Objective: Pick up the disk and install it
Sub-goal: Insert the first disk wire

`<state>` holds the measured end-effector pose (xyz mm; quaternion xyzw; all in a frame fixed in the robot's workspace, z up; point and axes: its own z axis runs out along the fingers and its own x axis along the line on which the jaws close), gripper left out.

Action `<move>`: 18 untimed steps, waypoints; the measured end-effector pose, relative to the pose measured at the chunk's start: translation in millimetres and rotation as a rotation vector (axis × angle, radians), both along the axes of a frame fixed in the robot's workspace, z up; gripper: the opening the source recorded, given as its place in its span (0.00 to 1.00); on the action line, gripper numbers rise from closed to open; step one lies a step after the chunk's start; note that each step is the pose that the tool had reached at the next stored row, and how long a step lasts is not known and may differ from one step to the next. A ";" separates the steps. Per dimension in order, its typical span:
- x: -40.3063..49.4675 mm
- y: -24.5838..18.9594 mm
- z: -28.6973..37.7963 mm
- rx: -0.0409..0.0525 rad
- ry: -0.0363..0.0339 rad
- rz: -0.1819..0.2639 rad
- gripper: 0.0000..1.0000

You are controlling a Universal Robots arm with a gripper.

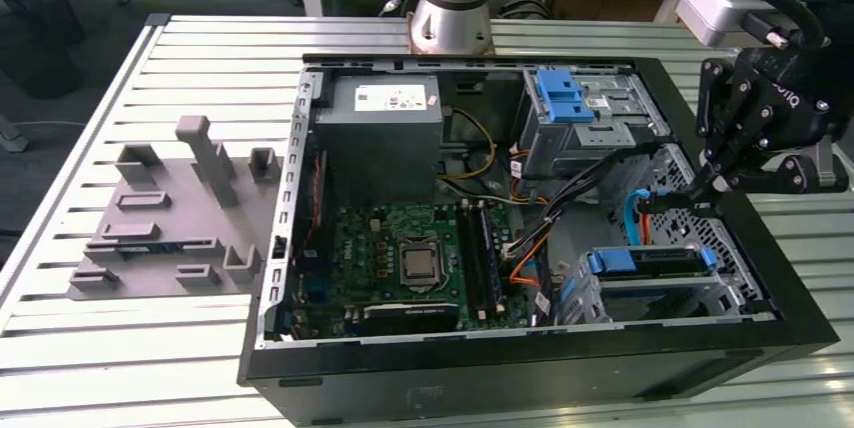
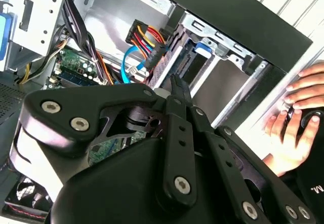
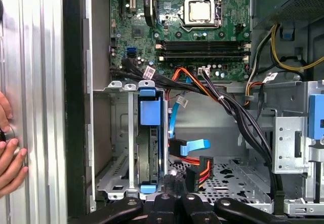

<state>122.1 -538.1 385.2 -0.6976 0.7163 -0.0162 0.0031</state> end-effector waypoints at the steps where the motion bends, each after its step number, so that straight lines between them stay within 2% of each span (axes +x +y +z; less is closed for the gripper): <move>1: 0.3 0.8 -1.7 0.0000 0.0002 0.000 0.11; 6: 1.5 5.9 -8.6 0.0000 0.0010 0.000 0.11; 7: 1.5 6.9 -9.6 0.0001 0.0011 0.000 0.18; 13: 1.7 12.5 -13.2 0.0001 0.0012 0.000 0.19; 14: 1.7 13.6 -13.9 0.0001 0.0012 -0.001 0.25; 18: 1.7 20.7 -17.0 0.0002 0.0012 -0.002 0.25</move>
